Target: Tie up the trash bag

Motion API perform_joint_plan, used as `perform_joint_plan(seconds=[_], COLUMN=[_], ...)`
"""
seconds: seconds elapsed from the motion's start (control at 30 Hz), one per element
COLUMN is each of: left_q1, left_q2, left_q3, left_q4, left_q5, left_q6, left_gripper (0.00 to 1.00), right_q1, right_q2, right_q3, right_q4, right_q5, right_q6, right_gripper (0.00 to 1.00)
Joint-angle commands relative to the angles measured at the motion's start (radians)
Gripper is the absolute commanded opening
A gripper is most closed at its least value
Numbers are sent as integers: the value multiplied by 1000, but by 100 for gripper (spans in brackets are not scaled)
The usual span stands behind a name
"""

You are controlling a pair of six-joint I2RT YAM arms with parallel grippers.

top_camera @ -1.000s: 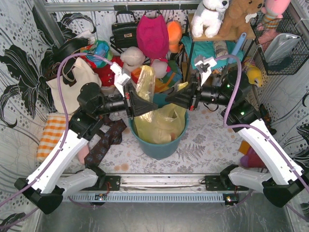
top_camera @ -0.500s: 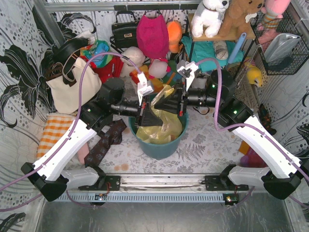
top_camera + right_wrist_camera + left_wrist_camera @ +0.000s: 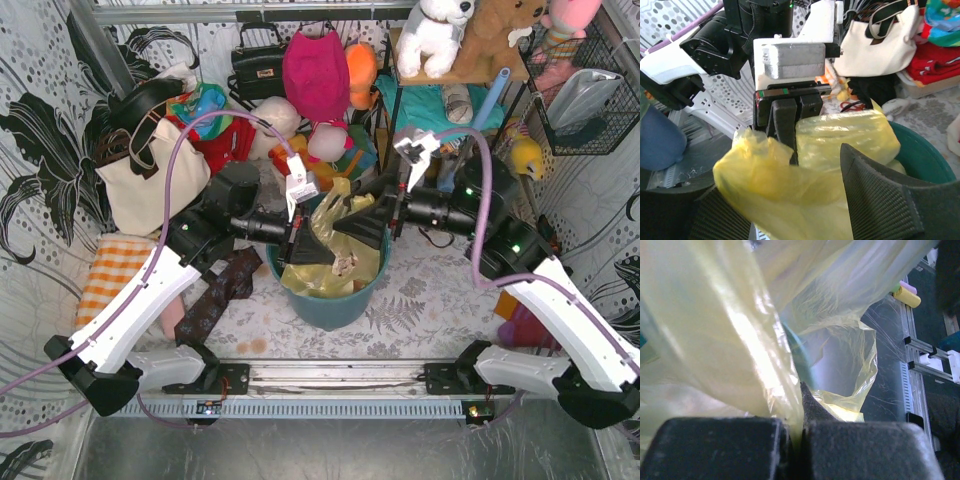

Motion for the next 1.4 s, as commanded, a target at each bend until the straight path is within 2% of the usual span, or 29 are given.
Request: perform_joint_plan(seconds=[0.0,0.2,0.33,0.4,0.47,0.53,0.6,0.87,0.93,1.13,1.37], left_q1=[-2,-2,-2,-1,-2,-2,-2,-2,-2,-2,-2], left_q2=[-17,-23,-33,-41,-54,-69,-83,-67,-60,-32,9], left_q3=[24,16,15,15,17,18,20,163,207,359,495], left_q4=[32,47,38,31,31,38,40,-143,-196,-333,-415], left_q5=[8,16,11,6,-8,-30,-54,-239,-290,-373,-398], left_q6=[1,-8,-6,-1,-2,-7,-16,45,59,83,55], left_gripper=[0,0,0,0,3,14,31,71,79,84,80], right_q1=[5,5,5,5,5,5,5,5,5,5,5], right_q2=[-115,-216,-255,-252,-235,-220,-210,-170,-158,-106,-10], right_q3=[-63,-169,-240,-260,-255,-251,-243,-184,-157,-31,211], right_q4=[3,21,91,131,147,166,171,98,54,-158,-524], right_q5=[109,100,84,73,68,50,32,-81,-106,-173,-51], right_q6=[22,-10,-8,-1,-3,-4,-8,-86,-114,-243,-420], right_gripper=[67,70,62,49,27,11,0,0,0,0,0])
